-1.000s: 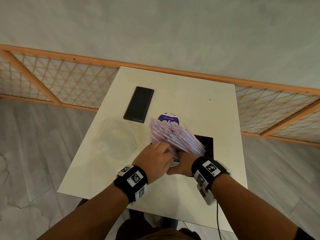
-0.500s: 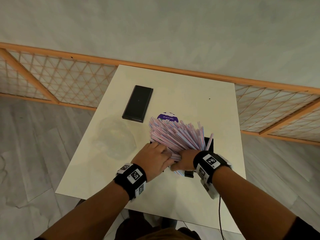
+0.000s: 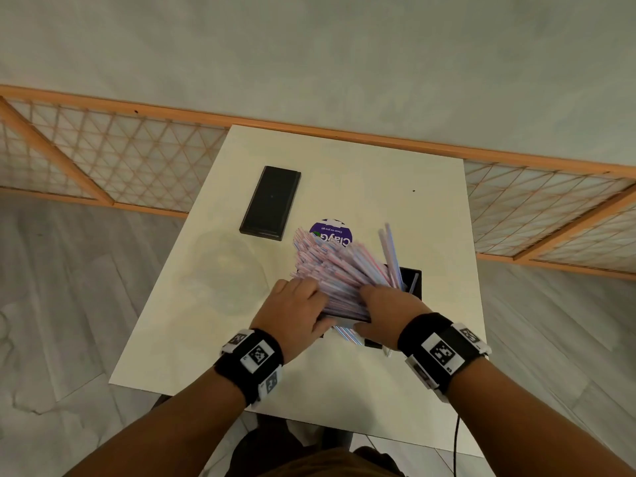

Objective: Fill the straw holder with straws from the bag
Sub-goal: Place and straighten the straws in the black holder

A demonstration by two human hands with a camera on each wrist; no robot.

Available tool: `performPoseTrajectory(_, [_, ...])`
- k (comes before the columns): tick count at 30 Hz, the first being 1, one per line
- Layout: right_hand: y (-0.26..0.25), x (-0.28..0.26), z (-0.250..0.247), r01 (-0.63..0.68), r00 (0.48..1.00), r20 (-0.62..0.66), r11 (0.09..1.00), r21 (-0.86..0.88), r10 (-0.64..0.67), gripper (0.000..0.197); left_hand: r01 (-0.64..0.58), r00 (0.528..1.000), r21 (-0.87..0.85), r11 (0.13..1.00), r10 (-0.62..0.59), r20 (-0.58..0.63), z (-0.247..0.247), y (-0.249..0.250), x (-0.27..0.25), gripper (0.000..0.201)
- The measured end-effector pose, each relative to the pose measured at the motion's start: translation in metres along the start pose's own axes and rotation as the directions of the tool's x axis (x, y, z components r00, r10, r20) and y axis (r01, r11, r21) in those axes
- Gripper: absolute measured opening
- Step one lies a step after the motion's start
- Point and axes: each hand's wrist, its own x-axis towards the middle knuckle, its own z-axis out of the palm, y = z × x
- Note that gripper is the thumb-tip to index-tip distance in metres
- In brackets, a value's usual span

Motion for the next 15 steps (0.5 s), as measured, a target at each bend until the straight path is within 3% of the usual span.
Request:
performPoseTrajectory(3, [-0.005, -0.007, 0.002, 0.02, 1.0, -0.022, 0.999, 0.03, -0.02, 0.039, 0.023, 1.0, -0.006, 1.0, -0.023, -0.019, -0.004, -0.004, -0.007, 0.034])
performPoseTrajectory(8, [-0.012, -0.033, 0.002, 0.066, 0.988, -0.145, 0.992, 0.109, -0.05, 0.03, 0.073, 0.996, -0.069, 0.995, -0.069, 0.056, -0.007, -0.006, -0.007, 0.036])
performPoseTrajectory(12, [0.011, -0.063, -0.003, 0.019, 0.944, -0.316, 0.943, 0.334, 0.093, 0.017, 0.138, 0.987, -0.143, 0.98, -0.123, 0.105, -0.007, -0.007, -0.006, 0.035])
performPoseTrajectory(15, [0.035, -0.068, -0.007, -0.095, 0.915, -0.324, 0.908, 0.408, 0.241, 0.011, 0.168, 0.981, -0.16, 0.973, -0.149, 0.125, -0.005, -0.006, -0.005, 0.038])
